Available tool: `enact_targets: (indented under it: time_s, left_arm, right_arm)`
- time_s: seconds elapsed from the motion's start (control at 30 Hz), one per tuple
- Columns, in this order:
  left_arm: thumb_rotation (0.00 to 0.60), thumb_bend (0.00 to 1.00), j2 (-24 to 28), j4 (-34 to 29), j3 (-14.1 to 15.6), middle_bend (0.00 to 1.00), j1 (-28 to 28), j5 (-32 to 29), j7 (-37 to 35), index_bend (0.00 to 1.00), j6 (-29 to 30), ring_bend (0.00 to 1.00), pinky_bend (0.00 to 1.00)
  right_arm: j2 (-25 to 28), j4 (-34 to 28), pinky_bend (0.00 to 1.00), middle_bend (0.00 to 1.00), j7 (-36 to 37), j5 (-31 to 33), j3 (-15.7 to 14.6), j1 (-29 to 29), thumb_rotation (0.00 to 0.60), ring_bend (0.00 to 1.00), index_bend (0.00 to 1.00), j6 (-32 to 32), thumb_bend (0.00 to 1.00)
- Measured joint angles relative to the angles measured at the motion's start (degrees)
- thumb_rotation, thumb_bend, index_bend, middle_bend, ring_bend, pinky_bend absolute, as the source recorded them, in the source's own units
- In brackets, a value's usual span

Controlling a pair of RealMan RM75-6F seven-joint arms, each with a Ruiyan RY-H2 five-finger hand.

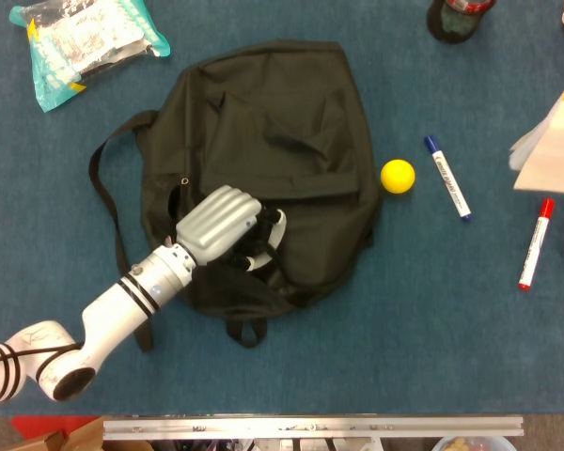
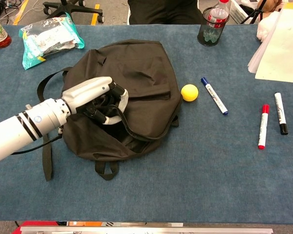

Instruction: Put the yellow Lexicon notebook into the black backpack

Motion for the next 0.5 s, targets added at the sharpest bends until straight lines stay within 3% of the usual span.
enact_targets:
  time_s: [0.5]
  left_arm:
    - [0.6, 0.32, 7.8, -16.3, -4.7, 0.67, 0.3, -12.1, -6.3, 0.64, -4.5, 0.67, 0.88]
  right_arm:
    - [9.7, -9.6, 0.7, 0.68, 15.7, -1.8, -2.0, 2.4, 0.6, 0.53, 0.74, -18.2, 0.67]
